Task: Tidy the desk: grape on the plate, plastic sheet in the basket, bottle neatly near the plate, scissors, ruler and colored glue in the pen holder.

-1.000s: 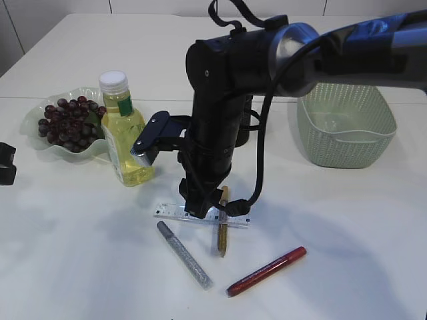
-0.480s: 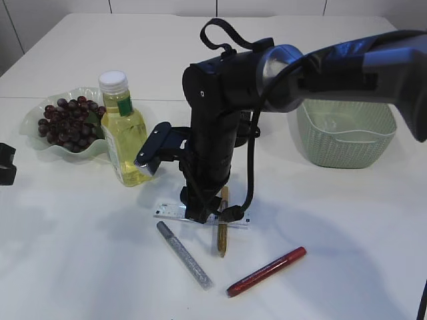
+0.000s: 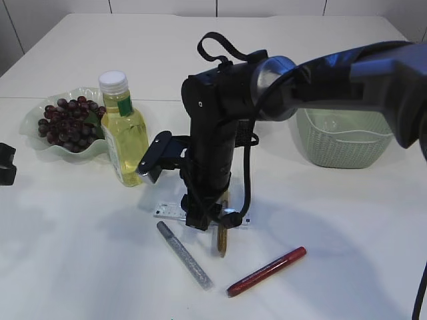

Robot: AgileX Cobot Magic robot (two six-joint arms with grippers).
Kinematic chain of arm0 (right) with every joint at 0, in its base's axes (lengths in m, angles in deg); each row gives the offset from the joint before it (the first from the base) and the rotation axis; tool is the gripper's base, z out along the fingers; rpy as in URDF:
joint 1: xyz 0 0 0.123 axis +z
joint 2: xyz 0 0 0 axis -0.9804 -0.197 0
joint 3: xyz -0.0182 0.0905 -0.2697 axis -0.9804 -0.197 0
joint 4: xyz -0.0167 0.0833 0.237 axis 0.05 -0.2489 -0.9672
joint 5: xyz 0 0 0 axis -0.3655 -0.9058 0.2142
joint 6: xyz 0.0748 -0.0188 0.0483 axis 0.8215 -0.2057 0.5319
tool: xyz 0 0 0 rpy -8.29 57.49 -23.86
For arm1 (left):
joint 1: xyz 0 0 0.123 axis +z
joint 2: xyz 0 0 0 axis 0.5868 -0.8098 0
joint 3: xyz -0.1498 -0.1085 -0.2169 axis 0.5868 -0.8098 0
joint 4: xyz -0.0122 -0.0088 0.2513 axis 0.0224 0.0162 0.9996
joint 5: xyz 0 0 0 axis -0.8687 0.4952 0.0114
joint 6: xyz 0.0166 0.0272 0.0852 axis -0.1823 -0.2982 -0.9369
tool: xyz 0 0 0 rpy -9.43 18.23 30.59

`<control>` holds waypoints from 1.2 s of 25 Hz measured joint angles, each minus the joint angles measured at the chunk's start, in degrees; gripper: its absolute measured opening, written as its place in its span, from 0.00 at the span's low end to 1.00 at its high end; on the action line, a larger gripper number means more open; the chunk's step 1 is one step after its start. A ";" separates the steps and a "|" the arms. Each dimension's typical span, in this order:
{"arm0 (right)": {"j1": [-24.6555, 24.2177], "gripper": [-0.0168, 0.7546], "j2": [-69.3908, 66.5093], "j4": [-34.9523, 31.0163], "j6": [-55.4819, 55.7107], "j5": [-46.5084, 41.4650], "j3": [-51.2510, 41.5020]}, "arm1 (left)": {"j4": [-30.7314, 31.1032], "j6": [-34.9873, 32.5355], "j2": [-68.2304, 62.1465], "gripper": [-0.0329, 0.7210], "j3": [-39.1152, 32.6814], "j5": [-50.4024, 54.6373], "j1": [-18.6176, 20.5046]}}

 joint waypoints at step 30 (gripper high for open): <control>0.00 0.58 -1.40 1.23 0.80 1.41 0.00 | 0.00 -0.12 0.00 0.55 0.00 -0.04 0.00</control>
